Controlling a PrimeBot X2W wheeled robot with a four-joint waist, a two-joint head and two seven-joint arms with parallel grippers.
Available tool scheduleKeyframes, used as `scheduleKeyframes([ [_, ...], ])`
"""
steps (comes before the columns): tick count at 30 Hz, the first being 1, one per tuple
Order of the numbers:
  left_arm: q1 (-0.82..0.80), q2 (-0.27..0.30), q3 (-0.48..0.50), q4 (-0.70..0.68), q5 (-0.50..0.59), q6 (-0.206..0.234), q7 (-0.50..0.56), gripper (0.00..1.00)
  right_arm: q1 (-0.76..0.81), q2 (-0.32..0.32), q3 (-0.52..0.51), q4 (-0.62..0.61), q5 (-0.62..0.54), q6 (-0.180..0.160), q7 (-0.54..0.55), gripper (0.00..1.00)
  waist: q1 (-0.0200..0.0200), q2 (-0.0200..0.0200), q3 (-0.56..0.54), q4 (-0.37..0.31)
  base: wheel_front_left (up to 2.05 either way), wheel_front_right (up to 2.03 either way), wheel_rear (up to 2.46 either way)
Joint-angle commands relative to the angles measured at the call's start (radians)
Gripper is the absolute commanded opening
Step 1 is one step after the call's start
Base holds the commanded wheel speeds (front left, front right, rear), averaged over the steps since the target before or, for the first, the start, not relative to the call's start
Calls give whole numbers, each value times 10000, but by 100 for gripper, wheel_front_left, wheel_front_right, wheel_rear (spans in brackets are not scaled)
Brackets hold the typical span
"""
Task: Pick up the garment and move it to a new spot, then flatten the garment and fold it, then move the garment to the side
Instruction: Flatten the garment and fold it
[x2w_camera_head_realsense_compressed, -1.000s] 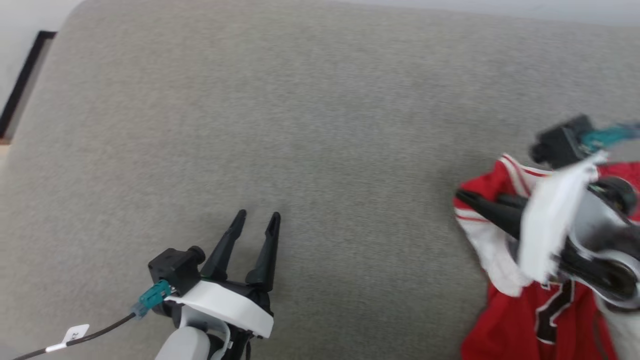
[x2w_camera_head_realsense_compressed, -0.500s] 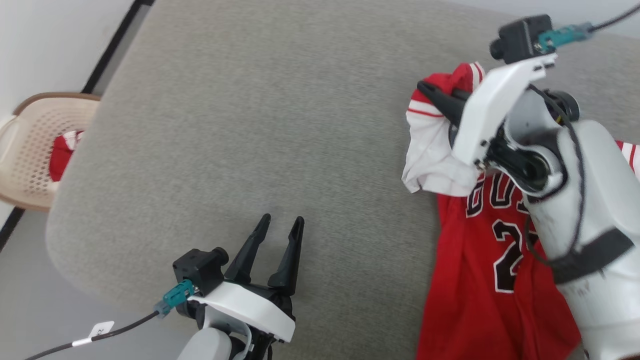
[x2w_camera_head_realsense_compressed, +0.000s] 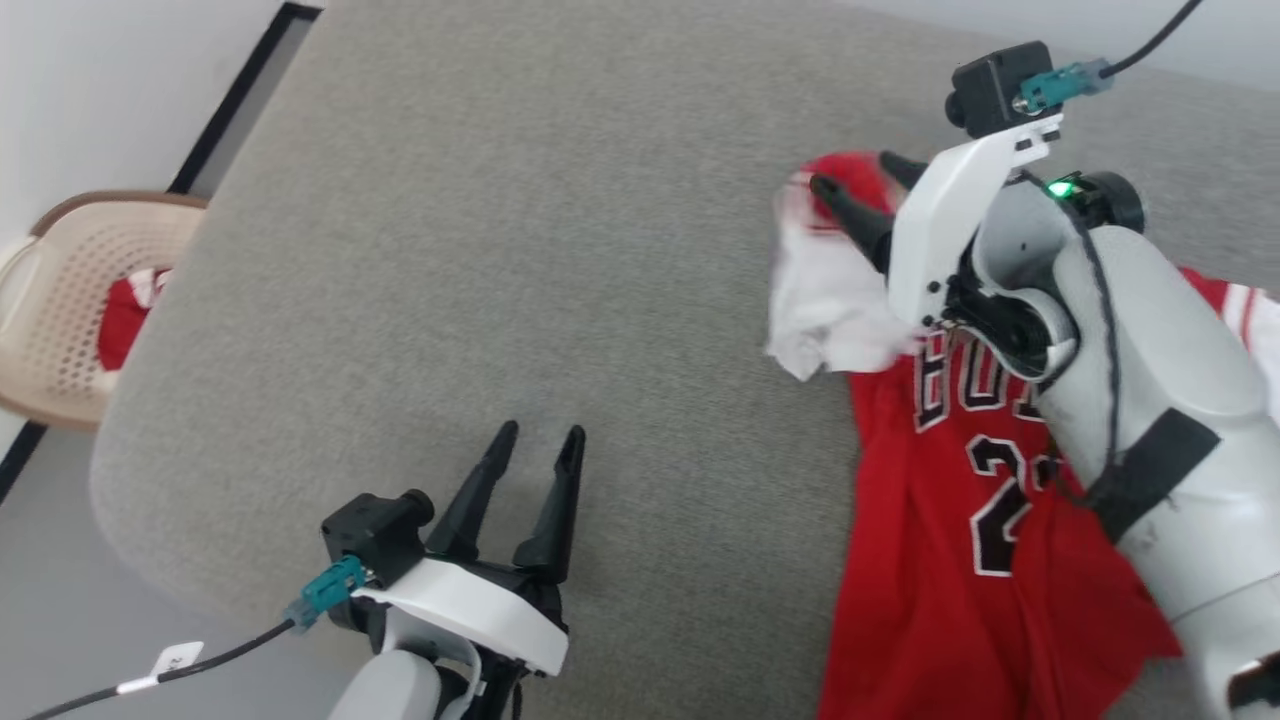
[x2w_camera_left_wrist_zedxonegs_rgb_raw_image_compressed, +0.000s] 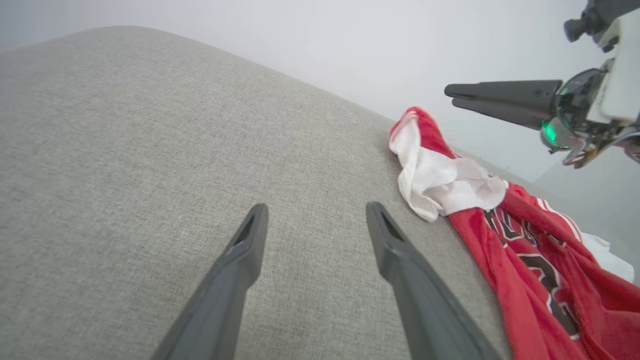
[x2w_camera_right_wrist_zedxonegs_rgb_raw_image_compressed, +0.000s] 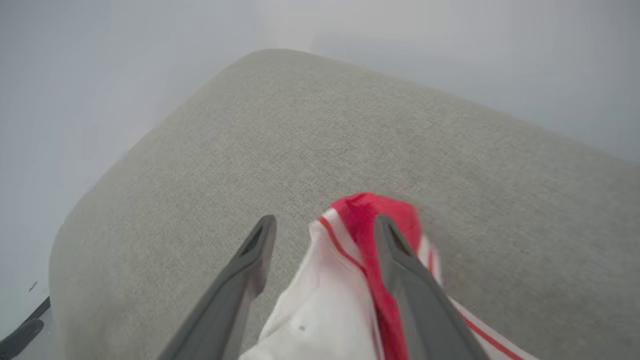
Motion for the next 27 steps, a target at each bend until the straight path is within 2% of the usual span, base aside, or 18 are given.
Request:
scheduleKeyframes([
  [1, -106, 136, 67, -77, 83, 23, -51, 100, -28, -333, 271, -239, 240, 1, -248, 100, 0, 0, -158, -351, 0, 0, 0],
  [8, -337, 889, 48, -373, 322, 23, -52, 100, 964, -1845, 762, -1883, 1039, 1, -1442, 100, 0, 0, -495, -1427, 0, 0, 0],
  [14, -1117, 2100, -670, -631, 259, 23, -52, 100, 2708, -2796, -10, -3088, 739, 1, -2956, 100, 0, 0, -529, -2461, 0, 0, 0],
  [19, -2405, 3953, -2691, -380, -558, 23, 200, 100, 4387, -2687, -1413, -3932, 389, 1, -3760, 100, 0, 0, -341, -3258, 0, 0, 0],
  [24, -3977, 5719, -4349, -554, -2813, 23, 1598, 100, 5853, -2067, -2910, -5128, -253, 1, -3954, 100, 0, 0, -27, -3966, 0, 0, 0],
  [27, -4754, 6472, -4893, -540, -4483, 20, 2749, 100, 6480, -1526, -3576, -5879, -709, 1, -3797, 100, 0, 0, 214, -4394, 0, 0, 0],
])
